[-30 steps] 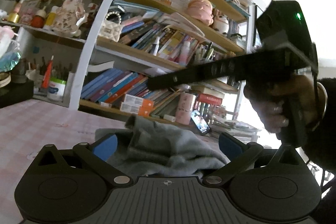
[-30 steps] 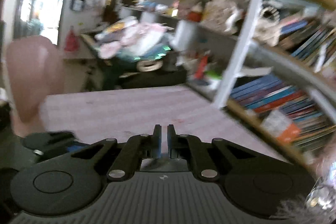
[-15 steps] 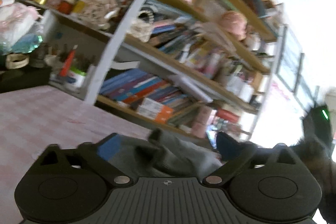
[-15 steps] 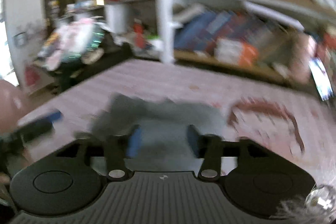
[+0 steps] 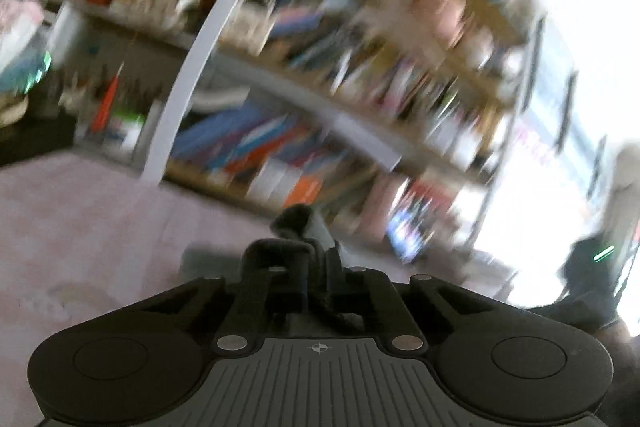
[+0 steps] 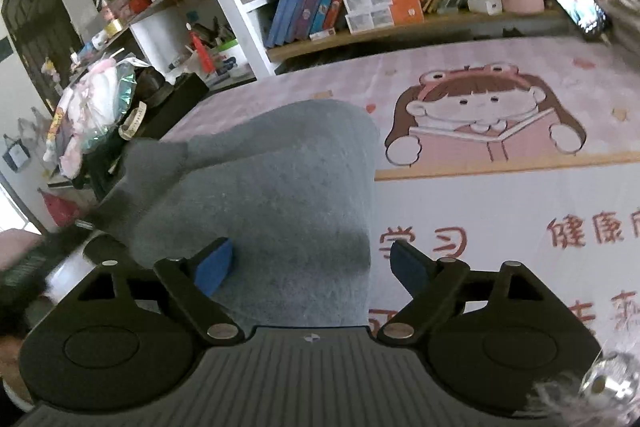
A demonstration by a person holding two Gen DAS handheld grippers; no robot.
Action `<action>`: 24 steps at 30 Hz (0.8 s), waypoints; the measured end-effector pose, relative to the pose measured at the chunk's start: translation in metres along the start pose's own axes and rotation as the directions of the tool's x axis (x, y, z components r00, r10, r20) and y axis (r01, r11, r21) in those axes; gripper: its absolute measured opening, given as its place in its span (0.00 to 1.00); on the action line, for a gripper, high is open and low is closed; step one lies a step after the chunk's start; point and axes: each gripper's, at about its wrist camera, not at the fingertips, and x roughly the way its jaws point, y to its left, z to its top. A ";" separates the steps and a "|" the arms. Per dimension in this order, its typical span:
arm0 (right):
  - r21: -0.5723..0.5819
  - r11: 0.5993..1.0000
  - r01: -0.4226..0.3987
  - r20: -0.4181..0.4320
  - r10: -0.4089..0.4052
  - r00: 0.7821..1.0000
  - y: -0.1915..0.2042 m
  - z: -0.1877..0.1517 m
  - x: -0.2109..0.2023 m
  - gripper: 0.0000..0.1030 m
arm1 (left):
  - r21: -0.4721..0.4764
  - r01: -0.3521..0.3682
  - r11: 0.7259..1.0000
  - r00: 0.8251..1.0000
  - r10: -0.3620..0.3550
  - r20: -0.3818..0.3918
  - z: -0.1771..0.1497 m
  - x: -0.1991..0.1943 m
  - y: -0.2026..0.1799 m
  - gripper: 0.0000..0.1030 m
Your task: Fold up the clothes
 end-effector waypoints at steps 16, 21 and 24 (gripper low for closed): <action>0.034 0.997 -0.067 -0.038 0.069 0.997 0.012 0.000 0.013 0.88 | -0.138 -0.168 0.976 0.986 0.168 -0.009 -0.012 -0.020 0.045 0.86; 0.112 0.990 -0.091 -0.037 0.095 0.995 0.006 0.002 0.016 0.88 | -0.115 -0.127 0.985 0.991 0.120 -0.063 -0.015 -0.008 0.038 0.95; 0.125 0.988 -0.094 -0.043 0.100 0.994 0.003 0.002 0.018 0.88 | -0.112 -0.143 0.983 0.986 0.131 -0.108 -0.020 0.002 0.039 0.95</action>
